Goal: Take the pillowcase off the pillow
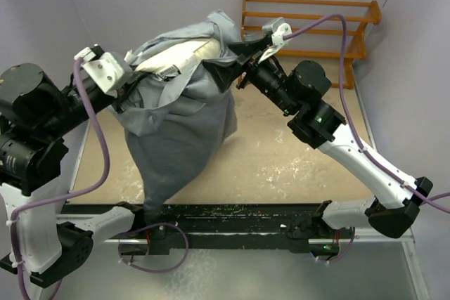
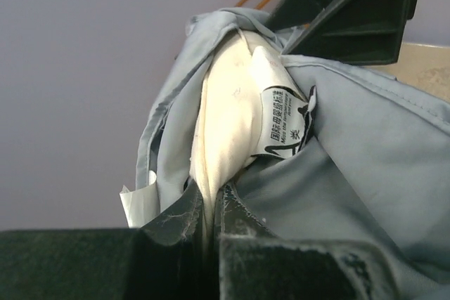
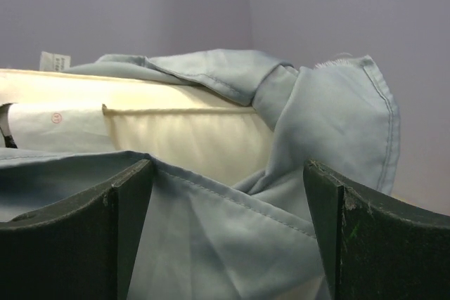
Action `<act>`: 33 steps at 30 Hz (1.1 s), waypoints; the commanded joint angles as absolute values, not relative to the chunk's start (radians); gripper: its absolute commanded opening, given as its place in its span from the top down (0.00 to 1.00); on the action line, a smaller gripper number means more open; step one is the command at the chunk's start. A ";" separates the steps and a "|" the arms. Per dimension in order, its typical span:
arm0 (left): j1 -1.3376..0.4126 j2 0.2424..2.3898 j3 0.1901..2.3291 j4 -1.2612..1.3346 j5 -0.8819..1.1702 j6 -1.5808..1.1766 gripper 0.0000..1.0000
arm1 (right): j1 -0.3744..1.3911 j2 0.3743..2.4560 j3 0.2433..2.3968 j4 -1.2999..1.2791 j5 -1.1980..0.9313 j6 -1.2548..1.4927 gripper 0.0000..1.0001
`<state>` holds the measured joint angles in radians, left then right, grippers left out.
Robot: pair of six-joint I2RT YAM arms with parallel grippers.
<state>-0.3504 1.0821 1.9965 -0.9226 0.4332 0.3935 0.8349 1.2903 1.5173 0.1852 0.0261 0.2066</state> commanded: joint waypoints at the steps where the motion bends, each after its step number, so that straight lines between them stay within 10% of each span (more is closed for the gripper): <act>1: -0.351 1.054 2.117 -0.612 0.332 0.390 1.00 | 0.828 1.302 1.594 0.218 -0.027 0.195 0.11; 24: -0.351 0.938 1.875 -0.953 0.610 0.481 1.00 | 0.712 1.297 1.616 0.119 -0.210 0.116 0.05; 33: -0.351 0.880 1.763 -0.998 0.606 0.569 1.00 | 0.697 1.341 1.590 0.016 -0.600 0.138 0.06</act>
